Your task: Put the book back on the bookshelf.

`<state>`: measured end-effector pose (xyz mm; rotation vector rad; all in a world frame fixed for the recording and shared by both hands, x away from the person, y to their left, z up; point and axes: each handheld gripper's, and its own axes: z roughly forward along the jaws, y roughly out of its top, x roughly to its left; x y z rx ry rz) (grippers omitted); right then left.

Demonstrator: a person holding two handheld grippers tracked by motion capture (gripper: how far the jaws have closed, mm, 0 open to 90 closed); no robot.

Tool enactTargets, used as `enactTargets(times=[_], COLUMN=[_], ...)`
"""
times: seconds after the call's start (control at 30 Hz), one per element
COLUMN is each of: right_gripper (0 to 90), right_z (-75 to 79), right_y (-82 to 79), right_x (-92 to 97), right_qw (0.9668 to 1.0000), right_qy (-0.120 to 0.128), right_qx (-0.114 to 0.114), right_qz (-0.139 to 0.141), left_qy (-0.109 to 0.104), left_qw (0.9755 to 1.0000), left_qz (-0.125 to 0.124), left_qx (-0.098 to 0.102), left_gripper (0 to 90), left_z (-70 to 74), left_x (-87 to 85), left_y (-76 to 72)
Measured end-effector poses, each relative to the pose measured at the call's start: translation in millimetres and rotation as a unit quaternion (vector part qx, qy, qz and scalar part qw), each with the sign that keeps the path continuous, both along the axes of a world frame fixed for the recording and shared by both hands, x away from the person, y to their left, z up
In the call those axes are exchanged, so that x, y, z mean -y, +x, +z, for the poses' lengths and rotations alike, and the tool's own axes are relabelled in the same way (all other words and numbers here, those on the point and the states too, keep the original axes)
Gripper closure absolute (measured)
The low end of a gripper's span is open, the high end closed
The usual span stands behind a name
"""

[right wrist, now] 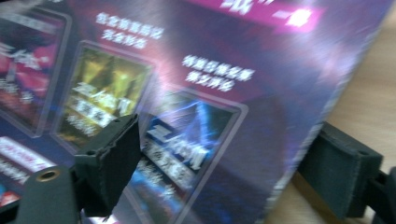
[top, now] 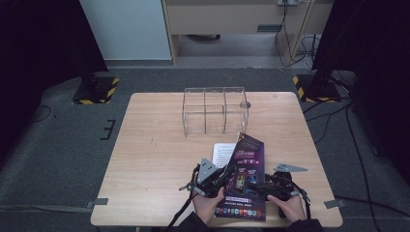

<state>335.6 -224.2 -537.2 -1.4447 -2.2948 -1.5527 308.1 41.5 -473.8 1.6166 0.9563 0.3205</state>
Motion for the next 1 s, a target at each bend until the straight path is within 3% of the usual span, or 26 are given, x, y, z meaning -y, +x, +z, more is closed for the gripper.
enactTargets(times=[0.13, 0.17, 0.33, 0.37, 0.47, 0.7, 0.8, 1.0], right_gripper=[19.4, 24.6, 33.7, 40.5, 49.5, 73.4, 74.9, 80.5], right_z=[-0.6, 0.5, 3.9, 7.8, 10.9, 17.6, 19.1, 27.6], right_y=[-0.3, -0.7, -1.6, -3.1, -3.2, -4.6, -5.7, -9.0], right_x=[-2.1, -0.9, 1.8, 0.3, 0.2, 9.8, 10.8, 14.3], right_qw=[1.0, 0.9998, 0.9997, 0.9994, 0.9991, 0.9955, 0.995, 0.9951], right_qy=[0.002, 0.007, 0.003, -0.004, -0.007, 0.056, 0.062, 0.072], right_qx=[-0.008, -0.018, -0.02, -0.022, -0.027, -0.066, -0.068, -0.049], right_qz=[0.004, -0.002, -0.016, -0.028, -0.03, -0.038, -0.037, -0.047], left_qy=[0.0, -0.002, -0.008, -0.008, -0.007, -0.009, -0.01, -0.007], left_qw=[1.0, 1.0, 1.0, 1.0, 1.0, 0.9999, 0.9999, 0.9998], left_qz=[0.0, 0.0, 0.001, 0.002, 0.004, 0.008, 0.007, 0.01], left_qx=[0.0, -0.001, 0.0, 0.002, 0.001, -0.006, -0.007, -0.014], left_gripper=[84.5, 84.5, 84.5, 84.5, 84.5, 84.4, 84.4, 83.9], left_z=[-0.6, -0.9, -1.0, -0.3, 0.0, -2.8, -2.8, -4.2], left_x=[-0.1, -0.8, -2.0, -2.7, -5.0, -8.4, -9.2, -15.4], left_y=[0.1, 0.3, -0.1, -0.5, -0.3, 2.4, 3.1, 6.8])
